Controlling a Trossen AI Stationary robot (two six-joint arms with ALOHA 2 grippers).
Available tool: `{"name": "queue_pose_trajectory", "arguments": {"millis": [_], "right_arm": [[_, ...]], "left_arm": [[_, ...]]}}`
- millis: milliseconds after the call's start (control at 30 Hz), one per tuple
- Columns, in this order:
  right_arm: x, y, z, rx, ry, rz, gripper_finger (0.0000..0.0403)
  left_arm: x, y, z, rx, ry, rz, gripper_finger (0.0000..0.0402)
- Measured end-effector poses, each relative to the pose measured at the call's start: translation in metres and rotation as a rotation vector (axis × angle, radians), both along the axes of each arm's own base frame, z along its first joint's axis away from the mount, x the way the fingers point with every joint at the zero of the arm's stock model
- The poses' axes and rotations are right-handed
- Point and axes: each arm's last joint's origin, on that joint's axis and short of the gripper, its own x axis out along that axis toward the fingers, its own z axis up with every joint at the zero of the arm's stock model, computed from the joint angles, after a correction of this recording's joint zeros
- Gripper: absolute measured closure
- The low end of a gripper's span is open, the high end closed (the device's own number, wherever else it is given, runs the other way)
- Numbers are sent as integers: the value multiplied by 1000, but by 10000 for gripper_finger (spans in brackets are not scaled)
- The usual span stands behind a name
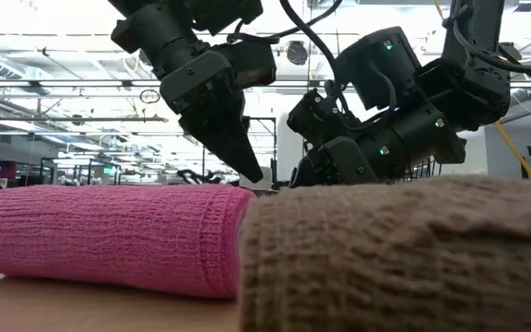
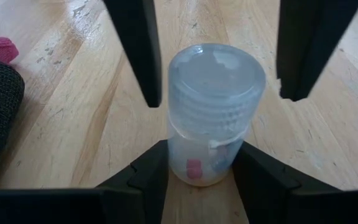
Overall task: Pick & place medical supplies in basket/bin
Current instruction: Put the white pill bottle into the left black basket
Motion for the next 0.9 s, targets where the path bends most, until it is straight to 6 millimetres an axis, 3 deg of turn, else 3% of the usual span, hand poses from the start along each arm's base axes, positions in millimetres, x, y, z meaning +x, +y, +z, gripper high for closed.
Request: {"name": "queue_pose_trajectory", "arguments": {"millis": [267, 533, 900], "right_arm": [[0, 0, 0, 1, -1, -1, 253], [0, 0, 0, -5, -2, -4, 236], [0, 0, 0, -4, 0, -7, 232]], "left_arm": [[0, 0, 0, -19, -2, 16, 257], [0, 1, 3, 10, -18, 41, 263], [-22, 8, 54, 86, -104, 68, 263]]}}
